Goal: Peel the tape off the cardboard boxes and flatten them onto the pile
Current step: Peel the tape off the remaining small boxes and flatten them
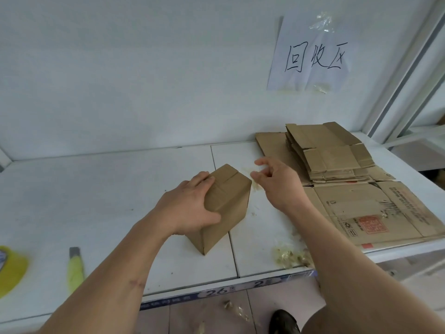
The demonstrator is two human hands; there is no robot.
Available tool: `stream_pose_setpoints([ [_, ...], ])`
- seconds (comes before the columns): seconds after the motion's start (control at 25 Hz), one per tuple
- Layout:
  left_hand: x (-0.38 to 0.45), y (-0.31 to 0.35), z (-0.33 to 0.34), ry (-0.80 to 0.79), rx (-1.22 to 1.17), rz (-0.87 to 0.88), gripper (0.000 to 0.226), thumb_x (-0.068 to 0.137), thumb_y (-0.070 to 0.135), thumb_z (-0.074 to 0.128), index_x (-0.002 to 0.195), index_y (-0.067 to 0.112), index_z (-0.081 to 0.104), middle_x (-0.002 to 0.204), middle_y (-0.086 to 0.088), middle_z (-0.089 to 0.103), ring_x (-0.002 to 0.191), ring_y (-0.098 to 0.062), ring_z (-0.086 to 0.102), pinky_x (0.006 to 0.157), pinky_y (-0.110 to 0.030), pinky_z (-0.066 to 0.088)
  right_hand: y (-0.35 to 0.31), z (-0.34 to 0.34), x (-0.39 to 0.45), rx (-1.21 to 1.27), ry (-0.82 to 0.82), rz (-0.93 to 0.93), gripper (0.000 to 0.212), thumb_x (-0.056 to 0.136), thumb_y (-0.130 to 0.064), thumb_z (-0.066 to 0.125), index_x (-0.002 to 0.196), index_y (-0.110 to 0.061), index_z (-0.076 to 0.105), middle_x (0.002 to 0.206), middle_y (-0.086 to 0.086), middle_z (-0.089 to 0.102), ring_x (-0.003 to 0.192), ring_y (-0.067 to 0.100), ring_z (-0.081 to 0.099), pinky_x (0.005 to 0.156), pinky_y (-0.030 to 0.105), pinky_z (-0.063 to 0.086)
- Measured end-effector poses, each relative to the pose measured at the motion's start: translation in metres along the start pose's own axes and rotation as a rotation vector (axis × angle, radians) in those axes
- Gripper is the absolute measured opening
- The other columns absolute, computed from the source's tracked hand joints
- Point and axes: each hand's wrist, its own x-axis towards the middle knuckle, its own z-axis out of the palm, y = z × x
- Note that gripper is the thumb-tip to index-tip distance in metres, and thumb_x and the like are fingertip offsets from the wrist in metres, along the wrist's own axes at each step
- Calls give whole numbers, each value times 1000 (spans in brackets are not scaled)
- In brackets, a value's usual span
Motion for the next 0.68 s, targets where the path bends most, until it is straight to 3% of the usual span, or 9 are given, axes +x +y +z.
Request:
stream_pose_setpoints([
  [0.12,-1,7,3,27,26,-21,88,82,53,53,155,30,9,160,22,-2,140,-10,24,98,-33,39,12,-13,-22,-85,-47,-37,3,95,-28,62,95,-27,65,86,-14,62,77,2,57,61,15,44],
  [0.24,-1,15,5,42,53,-50,90,80,56,51,154,25,12,159,17,2,136,-14,30,95,-34,42,37,-22,-53,-316,-210,-72,5,94,-28,63,90,-27,65,91,-11,59,80,5,58,68,20,48],
  [0.4,-4,24,10,65,89,-68,92,79,62,49,153,19,16,160,15,0,130,-16,36,91,-36,46,71,-15,-82,-654,-371,-161,17,97,-34,57,106,-23,66,100,-5,55,86,17,61,69,24,43],
  [0.56,-7,33,10,41,140,-60,105,77,88,26,152,15,21,162,12,0,136,-19,36,97,-40,45,76,-14,-92,-714,-424,-75,40,93,-59,48,118,-31,63,106,-8,68,96,15,63,74,27,46],
  [0.68,-6,35,11,66,70,-33,87,89,76,19,149,14,31,161,9,8,133,-19,42,101,-39,42,78,-12,-91,-743,-432,-52,46,95,-63,36,122,-30,52,97,-5,68,93,20,63,78,35,51],
])
